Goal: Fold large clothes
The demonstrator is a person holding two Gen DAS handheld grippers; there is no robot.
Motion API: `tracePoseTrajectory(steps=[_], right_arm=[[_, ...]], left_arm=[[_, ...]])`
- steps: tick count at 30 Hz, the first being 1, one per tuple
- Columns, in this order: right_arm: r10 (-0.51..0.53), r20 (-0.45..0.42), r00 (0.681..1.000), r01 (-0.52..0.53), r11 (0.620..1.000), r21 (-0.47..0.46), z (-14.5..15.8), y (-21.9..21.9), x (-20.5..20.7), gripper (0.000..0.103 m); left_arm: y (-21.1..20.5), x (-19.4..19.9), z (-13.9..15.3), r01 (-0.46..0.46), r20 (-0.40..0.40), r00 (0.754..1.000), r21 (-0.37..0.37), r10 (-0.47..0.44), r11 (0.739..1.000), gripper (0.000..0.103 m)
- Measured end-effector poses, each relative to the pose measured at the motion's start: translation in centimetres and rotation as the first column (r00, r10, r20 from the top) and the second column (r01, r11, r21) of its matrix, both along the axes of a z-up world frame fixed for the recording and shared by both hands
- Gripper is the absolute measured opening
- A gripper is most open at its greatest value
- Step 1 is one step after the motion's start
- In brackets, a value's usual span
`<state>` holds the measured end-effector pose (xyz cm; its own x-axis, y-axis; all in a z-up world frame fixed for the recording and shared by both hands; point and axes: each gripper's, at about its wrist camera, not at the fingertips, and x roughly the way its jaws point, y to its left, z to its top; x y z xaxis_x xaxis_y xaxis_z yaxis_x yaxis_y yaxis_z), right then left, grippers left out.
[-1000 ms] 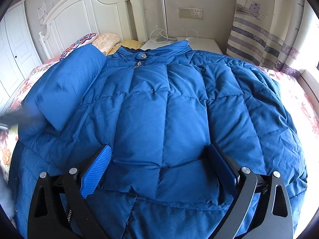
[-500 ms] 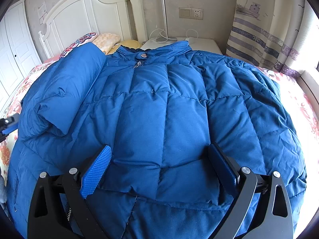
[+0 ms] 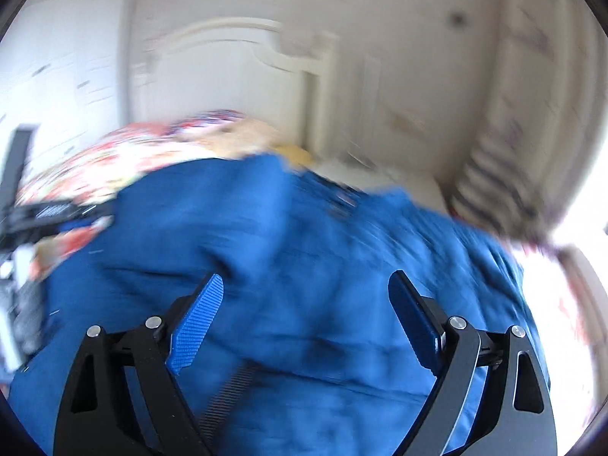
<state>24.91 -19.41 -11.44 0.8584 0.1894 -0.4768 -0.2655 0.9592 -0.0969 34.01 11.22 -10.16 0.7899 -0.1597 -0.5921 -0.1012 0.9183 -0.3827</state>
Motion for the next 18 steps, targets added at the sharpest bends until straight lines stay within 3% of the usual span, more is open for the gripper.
tracePoseTrajectory(steps=[3,5,9,11,13,15,17,18], right_arm=[[0.114,-0.019,0.993,-0.115,0.982,-0.152,0.4,5.3,-0.1,0.088],[0.153,-0.050,0.987,-0.160,0.965,-0.208,0.0,7.9,0.6,0.088],[0.196,-0.119,0.973,-0.218,0.952,-0.217,-1.2,11.2,2.7,0.088],[0.172,-0.161,0.972,-0.204,0.956,-0.212,-1.9,11.7,4.1,0.085],[0.164,-0.193,0.967,-0.192,0.972,-0.138,-2.0,10.7,5.1,0.078],[0.209,-0.212,0.955,-0.215,0.977,-0.005,-1.3,9.0,5.4,0.063],[0.266,-0.192,0.945,-0.242,0.960,0.137,-0.2,6.7,5.0,0.040],[0.264,-0.175,0.948,-0.233,0.956,0.181,0.5,5.4,4.7,0.036]], left_arm=[[0.7,-0.3,0.1,-0.048,0.003,0.999,-0.012,0.048,0.999,0.058],[0.8,-0.2,-0.1,-0.054,-0.010,0.998,-0.015,0.054,0.998,0.059],[0.5,0.4,-0.3,-0.050,-0.016,0.999,0.001,0.050,0.999,0.070],[0.5,0.5,-0.4,-0.047,-0.017,0.999,-0.001,0.047,0.999,0.071],[0.7,0.4,-0.4,-0.049,-0.019,0.999,-0.010,0.048,0.999,0.072],[0.9,0.6,-0.6,-0.049,-0.024,0.999,-0.025,0.049,0.998,0.074],[1.1,0.6,-0.7,-0.052,-0.027,0.998,-0.035,0.051,0.998,0.074],[1.1,0.5,-0.7,-0.053,-0.026,0.998,-0.037,0.052,0.998,0.074]])
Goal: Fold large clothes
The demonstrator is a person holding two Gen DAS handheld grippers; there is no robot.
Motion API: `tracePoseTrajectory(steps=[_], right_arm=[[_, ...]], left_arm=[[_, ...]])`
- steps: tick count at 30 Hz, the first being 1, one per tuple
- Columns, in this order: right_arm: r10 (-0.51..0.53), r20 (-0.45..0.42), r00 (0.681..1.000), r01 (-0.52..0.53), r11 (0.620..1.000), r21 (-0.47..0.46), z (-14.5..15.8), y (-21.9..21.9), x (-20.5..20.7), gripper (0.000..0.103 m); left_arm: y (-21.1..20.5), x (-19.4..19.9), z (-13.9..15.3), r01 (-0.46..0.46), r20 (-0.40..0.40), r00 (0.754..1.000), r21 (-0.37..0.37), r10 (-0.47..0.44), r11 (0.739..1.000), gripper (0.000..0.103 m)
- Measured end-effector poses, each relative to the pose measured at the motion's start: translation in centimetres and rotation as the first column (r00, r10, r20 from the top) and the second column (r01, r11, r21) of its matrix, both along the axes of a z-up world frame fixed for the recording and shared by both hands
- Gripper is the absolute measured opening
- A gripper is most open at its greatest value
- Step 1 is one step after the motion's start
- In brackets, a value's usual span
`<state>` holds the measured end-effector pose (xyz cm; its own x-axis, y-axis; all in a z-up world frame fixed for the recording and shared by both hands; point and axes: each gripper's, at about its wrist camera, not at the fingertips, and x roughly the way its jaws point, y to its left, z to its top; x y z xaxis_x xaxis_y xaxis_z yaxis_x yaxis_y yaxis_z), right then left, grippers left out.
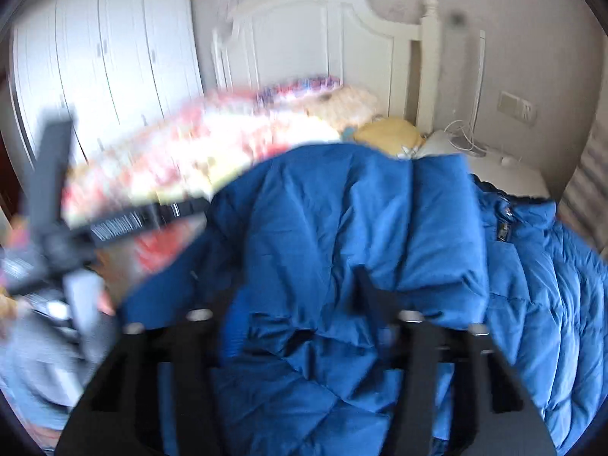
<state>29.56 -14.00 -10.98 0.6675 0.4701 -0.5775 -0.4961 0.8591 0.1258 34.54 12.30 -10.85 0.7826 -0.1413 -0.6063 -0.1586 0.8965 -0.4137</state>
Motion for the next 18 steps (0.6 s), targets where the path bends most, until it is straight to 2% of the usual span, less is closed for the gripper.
tracePoseTrajectory(steps=[2,4,6,8,9,10,12,13,14,16,18], right_arm=[[-0.064,0.013,0.998,0.062,0.991,0.117,1.5,-3.6,-0.8,0.032],[-0.142,-0.011,0.990,0.140,0.954,0.265,2.4,-8.0,-1.6,0.027],[-0.252,-0.074,0.965,0.258,0.858,0.444,2.6,-13.6,-2.5,0.027],[-0.354,-0.173,0.919,0.387,0.728,0.566,1.2,-19.4,-3.2,0.028],[-0.382,-0.206,0.901,0.427,0.700,0.573,0.7,-21.1,-3.3,0.028],[-0.401,-0.226,0.888,0.456,0.695,0.556,0.1,-22.3,-3.3,0.029],[-0.447,-0.284,0.848,0.529,0.680,0.508,-1.2,-24.2,-3.6,0.049],[-0.447,-0.311,0.839,0.544,0.675,0.498,-1.8,-24.6,-3.6,0.065],[-0.426,-0.342,0.838,0.546,0.671,0.501,-2.5,-24.9,-3.4,0.075],[-0.400,-0.372,0.838,0.544,0.667,0.508,-3.4,-25.0,-2.9,0.076],[-0.404,-0.400,0.823,0.565,0.658,0.497,-4.3,-24.4,-2.4,0.076]], left_arm=[[0.0,-0.1,0.1,0.002,0.005,1.000,0.003,-0.002,1.000,0.074],[-0.2,-0.3,0.3,0.010,0.015,1.000,0.011,-0.010,1.000,0.076],[-0.5,-0.3,0.5,0.017,0.020,1.000,0.021,-0.017,1.000,0.077],[-0.9,-0.3,0.5,0.031,0.020,0.999,0.034,-0.031,0.999,0.078],[-1.1,-0.2,0.5,0.039,0.018,0.999,0.041,-0.040,0.998,0.078],[-1.3,-0.2,0.5,0.045,0.016,0.999,0.046,-0.046,0.998,0.078],[-1.5,-0.1,0.5,0.053,0.014,0.998,0.054,-0.053,0.997,0.078],[-1.6,0.0,0.5,0.054,0.013,0.998,0.055,-0.055,0.997,0.078],[-1.6,0.0,0.5,0.056,0.011,0.998,0.057,-0.056,0.997,0.079],[-1.6,0.1,0.4,0.058,0.006,0.998,0.056,-0.058,0.997,0.079],[-1.6,0.1,0.3,0.058,0.003,0.998,0.054,-0.058,0.997,0.079]])
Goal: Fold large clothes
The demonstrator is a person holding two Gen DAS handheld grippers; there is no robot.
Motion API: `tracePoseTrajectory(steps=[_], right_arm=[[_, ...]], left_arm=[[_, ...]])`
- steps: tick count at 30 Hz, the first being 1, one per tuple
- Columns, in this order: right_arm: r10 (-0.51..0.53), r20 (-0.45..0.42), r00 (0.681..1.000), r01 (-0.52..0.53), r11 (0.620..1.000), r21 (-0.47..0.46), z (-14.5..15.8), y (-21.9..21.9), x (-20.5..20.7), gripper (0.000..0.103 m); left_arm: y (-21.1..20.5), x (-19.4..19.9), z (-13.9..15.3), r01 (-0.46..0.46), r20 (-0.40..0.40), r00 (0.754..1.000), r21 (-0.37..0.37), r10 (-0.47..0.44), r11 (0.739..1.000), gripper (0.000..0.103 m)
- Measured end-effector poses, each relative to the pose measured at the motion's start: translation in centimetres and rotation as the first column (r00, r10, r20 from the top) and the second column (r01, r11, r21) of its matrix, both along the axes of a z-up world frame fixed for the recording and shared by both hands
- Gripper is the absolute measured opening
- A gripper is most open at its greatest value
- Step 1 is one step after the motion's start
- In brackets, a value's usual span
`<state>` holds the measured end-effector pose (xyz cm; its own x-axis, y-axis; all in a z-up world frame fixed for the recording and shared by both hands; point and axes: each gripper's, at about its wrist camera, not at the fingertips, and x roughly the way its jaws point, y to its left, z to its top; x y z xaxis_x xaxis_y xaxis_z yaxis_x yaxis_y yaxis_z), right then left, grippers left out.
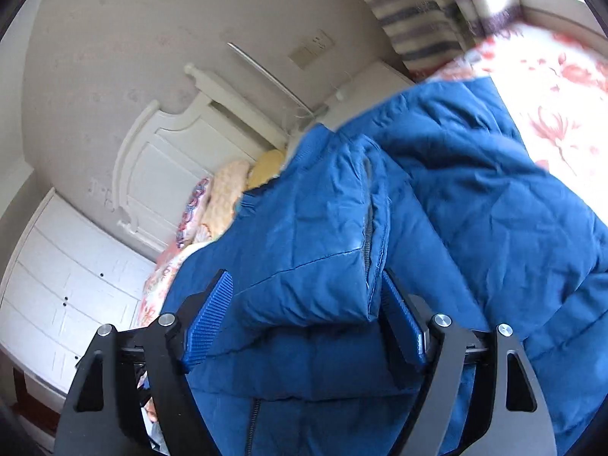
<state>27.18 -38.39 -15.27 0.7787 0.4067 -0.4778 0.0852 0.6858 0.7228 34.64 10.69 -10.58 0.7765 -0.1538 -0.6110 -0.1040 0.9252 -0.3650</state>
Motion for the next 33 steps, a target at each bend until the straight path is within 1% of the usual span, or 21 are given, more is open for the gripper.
tracePoseTrajectory(steps=[3,4,5,6,7,8,11,12,14,17,19,22,23,24,25,27,28,29,30,31,33], right_arm=[[0.002,-0.043,0.999,-0.001,1.000,0.014,-0.9,1.1,1.0,0.076],[-0.001,-0.039,0.999,0.001,1.000,0.003,-0.8,1.3,1.4,0.070],[-0.002,-0.031,1.000,0.001,1.000,-0.009,-0.7,1.8,1.4,0.055],[-0.004,-0.023,1.000,0.003,1.000,-0.017,-0.6,1.9,1.4,0.048],[-0.005,-0.006,1.000,0.005,1.000,-0.022,-0.5,2.0,1.2,0.038],[-0.010,0.033,0.999,0.011,0.999,-0.049,0.1,2.4,1.0,0.033],[0.020,0.169,0.985,0.019,0.975,-0.222,3.6,4.1,-0.8,0.026],[0.035,0.219,0.975,0.026,0.962,-0.273,5.1,4.5,-1.7,0.025],[0.051,0.278,0.959,0.051,0.936,-0.348,7.2,5.0,-3.3,0.024],[0.037,0.301,0.953,0.074,0.934,-0.350,8.4,3.7,-5.0,0.024],[0.026,0.253,0.967,0.066,0.936,-0.347,7.3,2.5,-5.0,0.025],[0.017,0.065,0.998,0.005,0.946,-0.323,2.5,1.5,-3.5,0.026],[0.009,-0.033,0.999,-0.019,0.954,-0.300,0.1,1.1,-2.7,0.028],[0.006,-0.048,0.999,-0.018,0.964,-0.267,-0.8,0.8,-2.7,0.028],[-0.005,-0.041,0.999,-0.005,0.974,-0.225,-1.0,0.3,-2.9,0.029],[-0.085,-0.013,0.996,0.079,0.971,-0.226,0.3,-0.6,-4.1,0.029],[-0.156,0.035,0.987,0.159,0.950,-0.267,1.5,-0.8,-5.0,0.029],[-0.216,0.104,0.971,0.238,0.913,-0.331,3.2,-0.7,-6.1,0.029],[-0.211,0.153,0.966,0.253,0.894,-0.369,4.5,-0.1,-6.5,0.029],[-0.162,0.178,0.971,0.223,0.885,-0.410,5.8,0.9,-6.2,0.029],[-0.104,0.155,0.982,0.169,0.847,-0.504,7.2,2.9,-5.0,0.029]], left_arm=[[0.0,0.2,-0.1,0.009,-0.006,1.000,0.001,-0.009,1.000,0.079],[-0.1,0.3,-0.2,0.015,-0.010,1.000,0.003,-0.015,1.000,0.079],[-0.2,0.4,-0.2,0.019,-0.013,1.000,0.005,-0.019,1.000,0.079],[-0.2,0.4,-0.3,0.022,-0.014,1.000,0.006,-0.021,1.000,0.079],[-0.2,0.4,-0.3,0.021,-0.013,1.000,0.005,-0.021,1.000,0.079],[-0.1,0.4,-0.3,0.021,-0.013,1.000,0.003,-0.021,1.000,0.079],[0.0,0.4,-0.3,0.018,-0.012,1.000,-0.001,-0.018,1.000,0.079],[0.0,0.4,-0.3,0.018,-0.011,1.000,0.000,-0.018,1.000,0.079],[-0.1,0.2,-0.2,0.019,-0.003,1.000,0.006,-0.019,1.000,0.079],[-0.4,0.0,0.1,0.028,0.014,1.000,0.024,-0.028,0.999,0.081],[-0.8,0.1,0.2,0.040,0.011,0.999,0.041,-0.040,0.998,0.082],[-0.8,0.2,0.1,0.043,0.004,0.999,0.043,-0.043,0.998,0.082],[-0.8,0.2,0.1,0.041,0.002,0.999,0.040,-0.041,0.998,0.082],[-0.7,0.2,0.0,0.039,0.000,0.999,0.036,-0.039,0.999,0.082],[-0.5,0.3,-0.1,0.037,-0.003,0.999,0.031,-0.037,0.999,0.082],[-0.3,0.3,-0.1,0.027,-0.005,1.000,0.022,-0.027,0.999,0.082],[-0.2,0.3,-0.2,0.024,-0.005,1.000,0.018,-0.024,1.000,0.082],[-0.2,0.3,-0.1,0.025,-0.002,1.000,0.018,-0.025,1.000,0.082],[-0.2,0.2,-0.1,0.027,0.005,1.000,0.019,-0.027,0.999,0.082],[-0.3,0.1,0.1,0.030,0.021,0.999,0.021,-0.031,0.999,0.083],[-0.5,-0.2,0.4,0.038,0.040,0.998,0.026,-0.039,0.999,0.084]])
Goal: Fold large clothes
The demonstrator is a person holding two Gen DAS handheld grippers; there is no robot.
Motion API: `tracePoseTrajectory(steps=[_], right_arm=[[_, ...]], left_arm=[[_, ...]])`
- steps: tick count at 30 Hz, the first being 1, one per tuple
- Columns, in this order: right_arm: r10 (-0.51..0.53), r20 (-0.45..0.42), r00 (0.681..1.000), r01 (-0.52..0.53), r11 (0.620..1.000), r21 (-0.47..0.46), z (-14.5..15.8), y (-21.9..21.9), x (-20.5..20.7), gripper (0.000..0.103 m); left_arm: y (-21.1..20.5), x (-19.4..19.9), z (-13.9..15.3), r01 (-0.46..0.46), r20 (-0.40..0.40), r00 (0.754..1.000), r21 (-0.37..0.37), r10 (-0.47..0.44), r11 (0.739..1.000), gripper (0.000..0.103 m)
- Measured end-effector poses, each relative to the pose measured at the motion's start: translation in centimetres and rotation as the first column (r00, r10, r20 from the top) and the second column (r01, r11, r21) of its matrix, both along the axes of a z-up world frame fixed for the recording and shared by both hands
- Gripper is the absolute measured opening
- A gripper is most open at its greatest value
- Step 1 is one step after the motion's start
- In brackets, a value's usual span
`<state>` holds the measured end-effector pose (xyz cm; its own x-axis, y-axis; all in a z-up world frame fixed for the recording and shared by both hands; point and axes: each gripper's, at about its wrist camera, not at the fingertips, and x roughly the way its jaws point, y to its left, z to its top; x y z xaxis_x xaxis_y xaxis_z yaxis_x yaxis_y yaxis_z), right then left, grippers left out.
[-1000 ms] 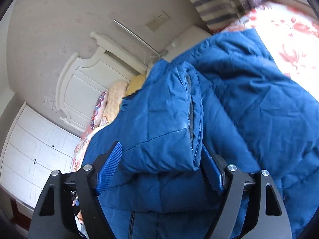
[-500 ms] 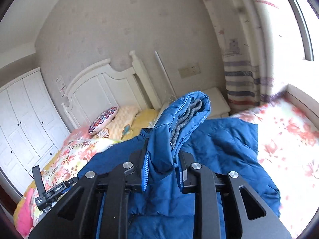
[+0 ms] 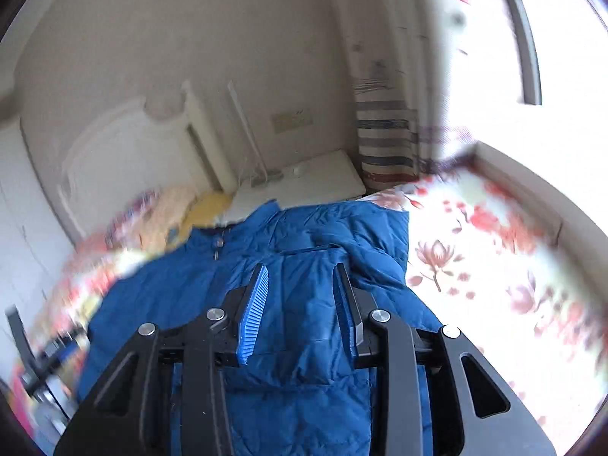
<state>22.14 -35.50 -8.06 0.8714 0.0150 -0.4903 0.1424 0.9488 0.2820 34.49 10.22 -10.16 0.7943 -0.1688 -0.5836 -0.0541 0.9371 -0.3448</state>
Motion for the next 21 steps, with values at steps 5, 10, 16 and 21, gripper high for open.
tracePoseTrajectory(steps=[5,10,16,21], right_arm=[[-0.006,-0.073,0.997,0.015,0.992,0.123,-1.5,-1.7,2.8,0.073],[0.100,-0.185,0.978,-0.059,0.974,0.217,-6.7,-2.2,5.0,0.042],[0.073,-0.016,0.997,-0.070,0.987,0.146,-4.0,-2.0,2.8,0.020],[0.053,-0.207,0.977,-0.022,0.989,0.149,-7.1,-2.7,4.6,0.022]], left_arm=[[-0.1,-0.7,0.6,0.013,0.051,0.999,-0.005,-0.012,1.000,0.086],[-1.0,-0.6,0.9,0.060,0.067,0.996,-0.001,-0.060,0.998,0.088],[-1.7,-0.5,0.8,0.080,0.061,0.995,0.028,-0.082,0.996,0.092],[-1.5,-0.2,0.5,0.077,0.043,0.996,0.024,-0.078,0.997,0.093]])
